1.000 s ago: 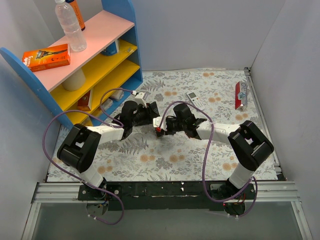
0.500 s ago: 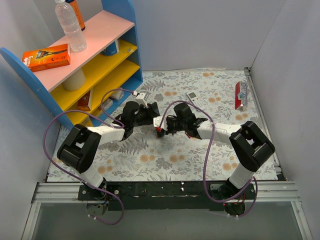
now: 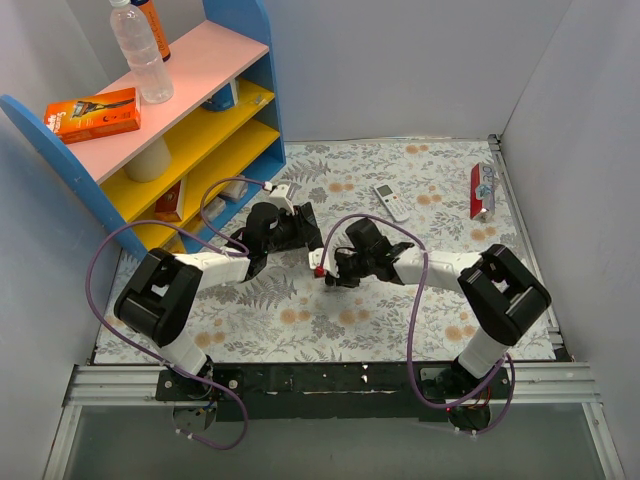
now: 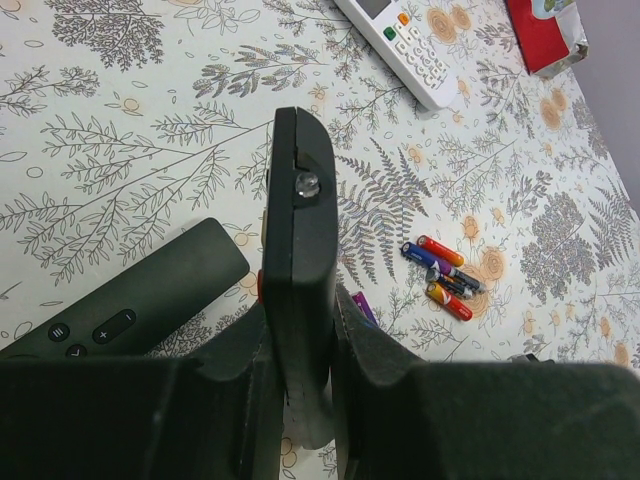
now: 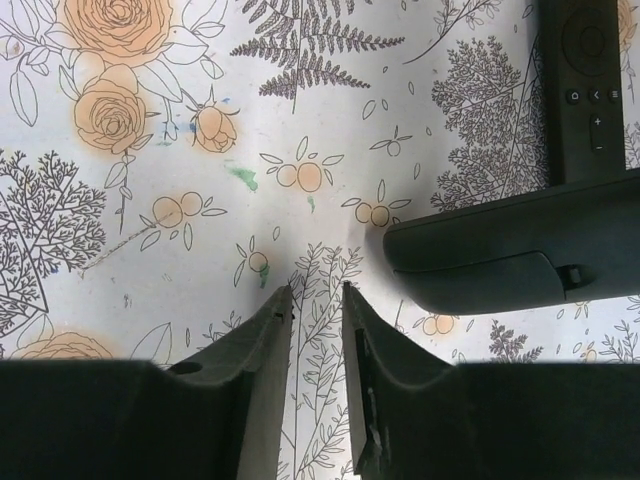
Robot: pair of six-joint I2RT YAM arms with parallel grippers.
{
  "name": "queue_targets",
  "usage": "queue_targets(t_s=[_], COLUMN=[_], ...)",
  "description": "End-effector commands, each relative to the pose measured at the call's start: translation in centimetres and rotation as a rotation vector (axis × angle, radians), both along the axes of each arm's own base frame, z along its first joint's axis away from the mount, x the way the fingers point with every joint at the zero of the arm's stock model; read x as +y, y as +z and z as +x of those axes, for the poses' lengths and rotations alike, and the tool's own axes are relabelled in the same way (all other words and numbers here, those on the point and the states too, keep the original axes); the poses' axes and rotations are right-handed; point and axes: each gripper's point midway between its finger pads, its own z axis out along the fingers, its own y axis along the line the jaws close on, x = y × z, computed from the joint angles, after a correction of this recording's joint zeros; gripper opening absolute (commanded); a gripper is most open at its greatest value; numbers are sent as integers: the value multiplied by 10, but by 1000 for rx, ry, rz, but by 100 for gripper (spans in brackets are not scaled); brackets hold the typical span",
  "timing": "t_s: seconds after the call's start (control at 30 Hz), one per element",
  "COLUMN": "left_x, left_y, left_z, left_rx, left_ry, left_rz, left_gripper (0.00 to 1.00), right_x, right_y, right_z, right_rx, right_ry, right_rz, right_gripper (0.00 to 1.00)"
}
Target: Load the batteries into the remote control
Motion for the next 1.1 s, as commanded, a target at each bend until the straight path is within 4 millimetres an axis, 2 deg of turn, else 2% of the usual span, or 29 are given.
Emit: queue_targets(t_s=[0.0, 0.1, 0.13, 0.23, 0.43, 1.07], left_x=[13, 10, 10, 7, 4, -2], left_y=[-14, -14, -14, -15, -15, -17], left_z=[-1, -2, -3, -5, -7, -8], left_rx=[10, 10, 9, 15, 18, 31], left_ry=[26, 10, 5, -11, -35, -63], left_rz=[88, 81, 81, 77, 71, 60], left_gripper=[0, 0, 0, 0, 0, 0], right_x=[6, 6, 6, 9, 15, 27], right_y=[25, 41, 44, 56, 58, 54], right_z=[5, 15, 19, 27, 32, 43], right_rx=[-63, -139, -165, -212, -224, -224], right_ry=[-19, -54, -69, -79, -53, -33], right_rz=[91, 132, 143, 176, 188, 206], right_gripper=[38, 53, 63, 75, 80, 79])
